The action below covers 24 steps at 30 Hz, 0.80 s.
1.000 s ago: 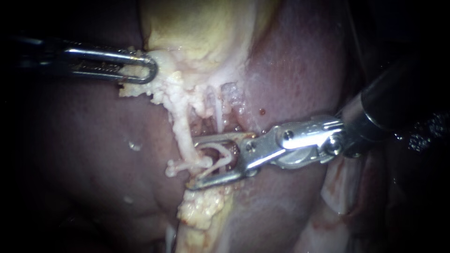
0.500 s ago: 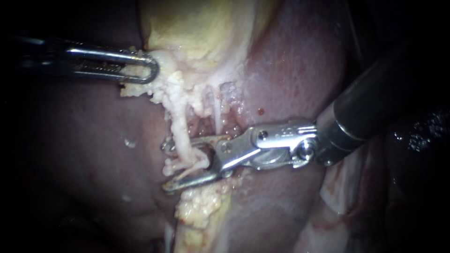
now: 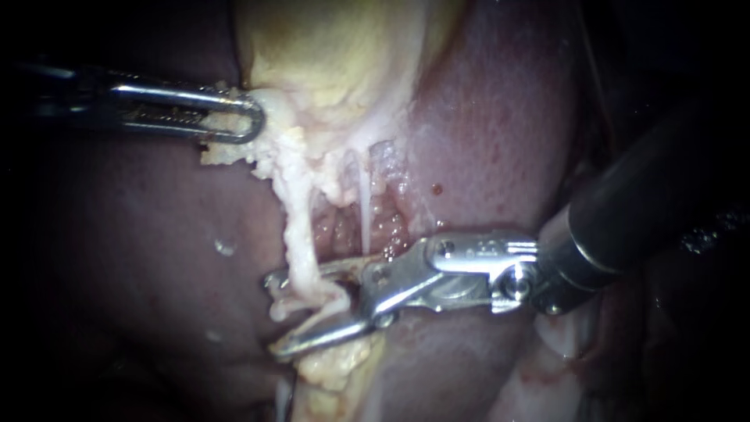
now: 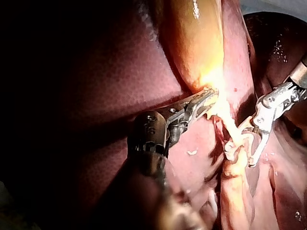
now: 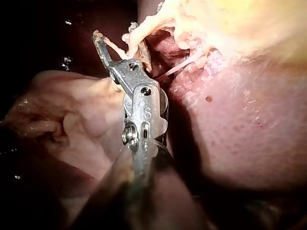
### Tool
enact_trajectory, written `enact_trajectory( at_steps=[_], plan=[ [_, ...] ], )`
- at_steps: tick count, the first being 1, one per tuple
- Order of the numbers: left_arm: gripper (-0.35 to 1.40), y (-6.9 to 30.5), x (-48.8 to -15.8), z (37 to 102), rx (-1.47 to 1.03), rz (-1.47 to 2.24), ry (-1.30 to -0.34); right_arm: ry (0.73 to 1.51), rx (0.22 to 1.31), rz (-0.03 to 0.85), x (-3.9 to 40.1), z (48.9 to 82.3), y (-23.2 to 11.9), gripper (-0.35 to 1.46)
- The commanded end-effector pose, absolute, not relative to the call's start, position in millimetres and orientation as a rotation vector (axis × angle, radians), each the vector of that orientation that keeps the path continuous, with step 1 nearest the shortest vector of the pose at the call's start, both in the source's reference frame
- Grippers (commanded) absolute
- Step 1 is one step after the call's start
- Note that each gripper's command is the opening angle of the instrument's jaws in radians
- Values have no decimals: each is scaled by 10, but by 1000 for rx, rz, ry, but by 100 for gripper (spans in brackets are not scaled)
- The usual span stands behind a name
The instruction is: Clipping second clip left tube
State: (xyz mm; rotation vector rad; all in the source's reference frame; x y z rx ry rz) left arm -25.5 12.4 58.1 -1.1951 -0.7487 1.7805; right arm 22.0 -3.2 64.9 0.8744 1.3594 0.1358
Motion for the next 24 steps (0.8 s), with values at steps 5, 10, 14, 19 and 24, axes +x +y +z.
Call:
enact_trajectory(
  at_steps=[5, 10, 14, 19, 24],
  plan=[
    [-35, 124, -255, 580, -1195, 1780, -749, 1341, 897, 170, 220, 649, -32, 30],
    [-35, 124, -255, 581, -1195, 1780, -749, 1328, 913, 197, 220, 653, -29, 11],
    [-35, 124, -255, 581, -1195, 1780, -749, 1302, 952, 243, 219, 653, -29, -8],
    [-35, 125, -255, 581, -1195, 1780, -749, 1278, 987, 284, 215, 654, -29, -35],
    [-35, 125, -255, 581, -1196, 1781, -749, 1272, 1000, 297, 211, 655, -29, -35]
  ],
)
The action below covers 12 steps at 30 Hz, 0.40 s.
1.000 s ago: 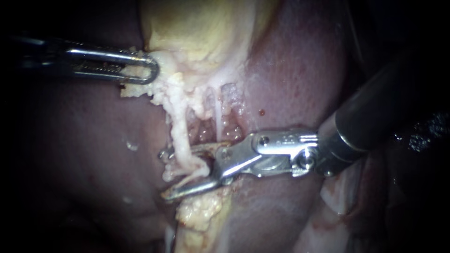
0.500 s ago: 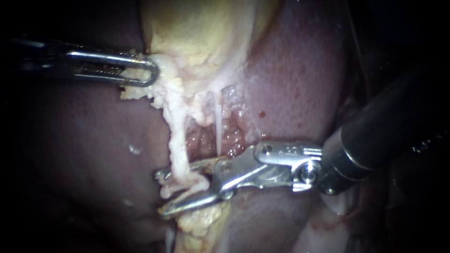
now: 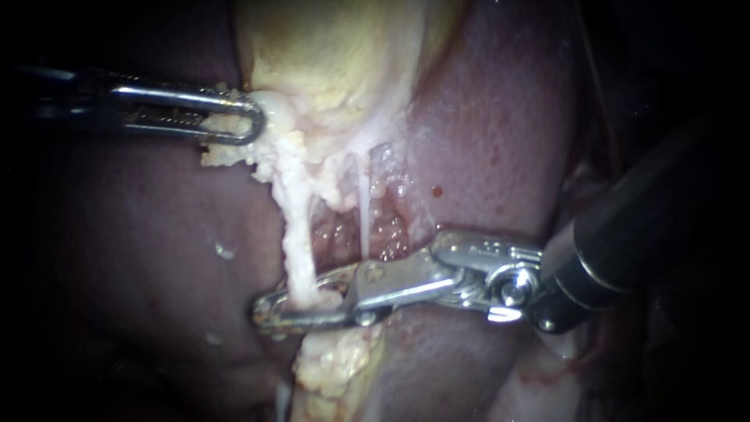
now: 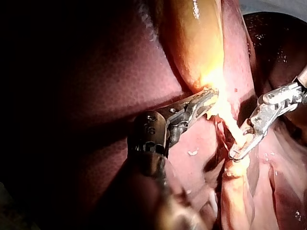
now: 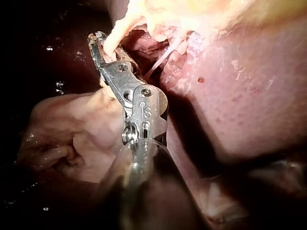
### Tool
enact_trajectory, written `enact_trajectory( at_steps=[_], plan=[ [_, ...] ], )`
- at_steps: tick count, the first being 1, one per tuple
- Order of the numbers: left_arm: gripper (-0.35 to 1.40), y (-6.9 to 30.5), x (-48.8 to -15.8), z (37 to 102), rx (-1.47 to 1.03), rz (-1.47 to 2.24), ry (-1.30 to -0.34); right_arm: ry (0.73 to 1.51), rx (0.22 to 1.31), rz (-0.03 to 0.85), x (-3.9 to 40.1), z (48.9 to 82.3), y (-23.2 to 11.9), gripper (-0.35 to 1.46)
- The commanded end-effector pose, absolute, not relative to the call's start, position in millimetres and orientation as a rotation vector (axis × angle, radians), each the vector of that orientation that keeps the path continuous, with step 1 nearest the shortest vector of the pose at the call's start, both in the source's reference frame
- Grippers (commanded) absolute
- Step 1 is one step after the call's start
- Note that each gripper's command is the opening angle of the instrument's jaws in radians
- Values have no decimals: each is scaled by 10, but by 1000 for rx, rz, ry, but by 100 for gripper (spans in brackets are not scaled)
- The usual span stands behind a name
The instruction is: Clipping second clip left tube
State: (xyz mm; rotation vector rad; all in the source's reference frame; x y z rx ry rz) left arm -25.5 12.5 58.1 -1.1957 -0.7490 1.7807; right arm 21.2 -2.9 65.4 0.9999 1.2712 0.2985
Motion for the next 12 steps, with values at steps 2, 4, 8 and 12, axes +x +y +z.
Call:
enact_trajectory(
  at_steps=[2, 4, 8, 12],
  plan=[
    [-35, 125, -255, 581, -1196, 1781, -749, 1272, 999, 296, 212, 655, -30, -35],
    [-35, 125, -255, 581, -1196, 1781, -750, 1272, 1002, 293, 212, 656, -31, -35],
    [-35, 125, -254, 582, -1196, 1781, -750, 1272, 1001, 291, 212, 658, -33, -35],
    [-35, 126, -254, 583, -1196, 1781, -750, 1271, 1000, 290, 213, 661, -33, -35]
  ],
)
